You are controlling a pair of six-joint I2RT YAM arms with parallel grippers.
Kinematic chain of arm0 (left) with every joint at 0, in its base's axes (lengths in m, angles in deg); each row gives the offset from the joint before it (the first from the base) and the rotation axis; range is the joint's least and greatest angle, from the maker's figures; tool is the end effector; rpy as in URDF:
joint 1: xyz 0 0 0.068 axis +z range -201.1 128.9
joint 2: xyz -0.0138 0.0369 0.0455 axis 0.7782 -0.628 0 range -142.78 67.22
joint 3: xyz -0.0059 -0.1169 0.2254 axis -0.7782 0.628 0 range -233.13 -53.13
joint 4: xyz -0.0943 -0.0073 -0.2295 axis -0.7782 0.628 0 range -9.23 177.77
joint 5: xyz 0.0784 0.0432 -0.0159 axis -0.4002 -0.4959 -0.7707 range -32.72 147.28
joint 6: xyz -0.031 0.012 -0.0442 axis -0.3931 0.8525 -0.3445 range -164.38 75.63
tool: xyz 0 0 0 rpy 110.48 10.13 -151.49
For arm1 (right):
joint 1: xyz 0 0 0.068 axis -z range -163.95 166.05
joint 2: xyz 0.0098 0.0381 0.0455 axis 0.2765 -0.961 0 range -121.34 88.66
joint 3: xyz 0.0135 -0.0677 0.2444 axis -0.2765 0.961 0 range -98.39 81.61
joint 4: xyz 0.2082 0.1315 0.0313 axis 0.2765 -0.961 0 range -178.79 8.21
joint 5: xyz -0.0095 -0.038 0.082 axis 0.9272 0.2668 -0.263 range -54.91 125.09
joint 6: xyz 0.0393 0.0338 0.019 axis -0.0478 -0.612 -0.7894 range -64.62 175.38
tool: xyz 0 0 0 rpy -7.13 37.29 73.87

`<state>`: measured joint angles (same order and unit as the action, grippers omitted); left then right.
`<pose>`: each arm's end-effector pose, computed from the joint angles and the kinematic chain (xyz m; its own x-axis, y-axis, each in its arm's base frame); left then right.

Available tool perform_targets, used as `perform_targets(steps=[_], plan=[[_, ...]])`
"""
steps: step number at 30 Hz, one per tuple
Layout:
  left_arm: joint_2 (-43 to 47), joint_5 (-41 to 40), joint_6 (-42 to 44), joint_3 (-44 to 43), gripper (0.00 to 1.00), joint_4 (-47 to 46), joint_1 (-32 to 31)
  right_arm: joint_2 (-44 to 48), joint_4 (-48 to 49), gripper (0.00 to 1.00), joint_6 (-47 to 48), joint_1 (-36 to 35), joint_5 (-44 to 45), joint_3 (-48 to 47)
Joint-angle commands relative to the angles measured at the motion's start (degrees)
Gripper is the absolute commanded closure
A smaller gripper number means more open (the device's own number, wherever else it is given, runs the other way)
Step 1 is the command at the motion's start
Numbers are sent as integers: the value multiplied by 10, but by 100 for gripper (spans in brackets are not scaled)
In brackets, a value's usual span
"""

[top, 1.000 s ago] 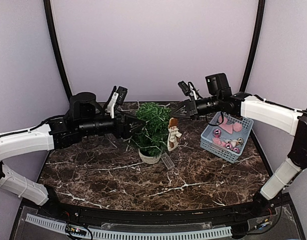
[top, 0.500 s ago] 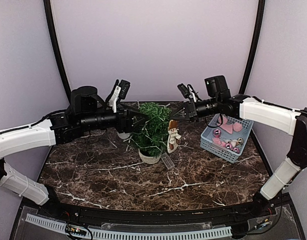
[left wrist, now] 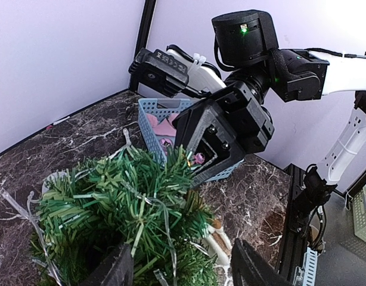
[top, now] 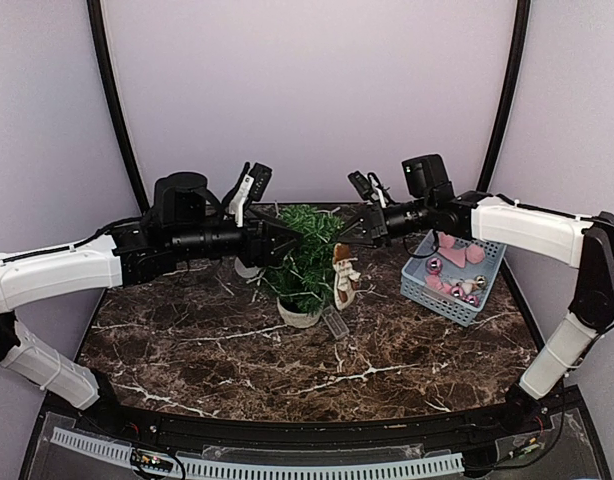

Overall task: Decorate the small christmas tree
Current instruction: Hang the snowman ornament on the branch.

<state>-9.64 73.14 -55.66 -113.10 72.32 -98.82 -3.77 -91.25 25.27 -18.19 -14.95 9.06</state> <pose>0.2021 -0.2376 0.3257 -0.2717 0.0191 -0.9622 0.8570 0.4598 -0.2328 0.2758 0.2226 0.2878 -0.8087 -0.1607 -0.5659 -0.5874 0.2722 0.7622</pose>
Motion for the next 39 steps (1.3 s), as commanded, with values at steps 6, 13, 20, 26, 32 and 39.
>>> perform_targets(steps=[6,13,20,26,32,39], plan=[[2,15,5,-17,42,-9,4,8,21,100,13,-15,-9,-27],[-6,23,5,-21,43,-14,4,2,-65,100,67,-26,55,-63],[-27,39,4,-30,45,-20,4,-4,-81,100,73,-34,75,-78],[-25,38,3,-29,45,-24,4,-7,-94,100,76,-34,89,-77],[-17,33,3,-26,46,-22,4,2,-103,96,83,-34,95,-71],[-9,29,4,-19,46,-22,4,33,-112,87,89,-33,125,-60]])
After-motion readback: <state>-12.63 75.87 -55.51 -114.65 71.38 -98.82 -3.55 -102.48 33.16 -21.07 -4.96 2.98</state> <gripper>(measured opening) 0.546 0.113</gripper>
